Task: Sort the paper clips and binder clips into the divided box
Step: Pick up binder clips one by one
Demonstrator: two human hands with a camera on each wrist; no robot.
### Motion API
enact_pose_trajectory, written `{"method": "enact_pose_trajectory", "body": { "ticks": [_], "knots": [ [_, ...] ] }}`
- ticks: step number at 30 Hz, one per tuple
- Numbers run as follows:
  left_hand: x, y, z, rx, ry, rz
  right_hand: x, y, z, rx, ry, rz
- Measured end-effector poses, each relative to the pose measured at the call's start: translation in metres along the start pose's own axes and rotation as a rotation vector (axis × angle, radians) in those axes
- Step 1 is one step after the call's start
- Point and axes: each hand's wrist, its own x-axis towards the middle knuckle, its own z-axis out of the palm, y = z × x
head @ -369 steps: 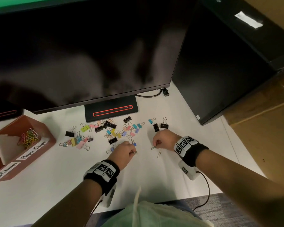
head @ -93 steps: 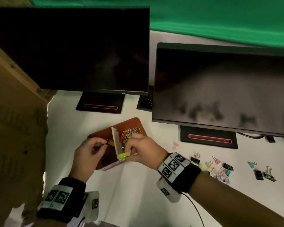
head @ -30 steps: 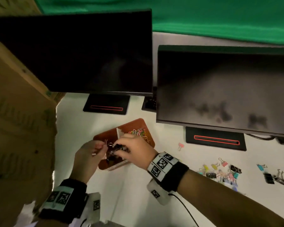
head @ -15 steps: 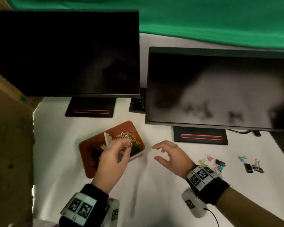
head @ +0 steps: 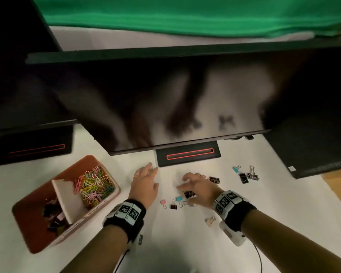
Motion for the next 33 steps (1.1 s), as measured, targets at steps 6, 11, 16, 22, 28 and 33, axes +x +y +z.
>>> {"method": "enact_pose_trajectory", "body": {
  "ticks": [6, 11, 16, 22, 28, 33],
  "knots": [
    [-0.002, -0.009, 0.005, -0.068, 0.105, 0.081, 0.013, 0.001, -0.002, 0.151, 0.037, -0.025],
    [-0.005, -0.007, -0.001, -0.218, 0.053, -0.080, 0.020, 0.002, -0.004, 0.154, 0.023, -0.032],
    [-0.028, 0.002, -0.009, -0.368, -0.123, -0.009, 0.019, 0.008, -0.007, 0.143, 0.034, -0.009],
    [-0.046, 0.013, 0.014, -0.222, -0.245, 0.064, 0.016, 0.010, -0.006, 0.167, 0.080, -0.064],
    [-0.045, 0.016, 0.019, -0.191, -0.161, 0.029, 0.016, 0.005, -0.006, 0.147, 0.056, -0.120],
    [-0.050, 0.013, 0.019, -0.204, -0.160, 0.052, 0.016, 0.005, -0.003, 0.125, 0.042, -0.096]
  ]
}}
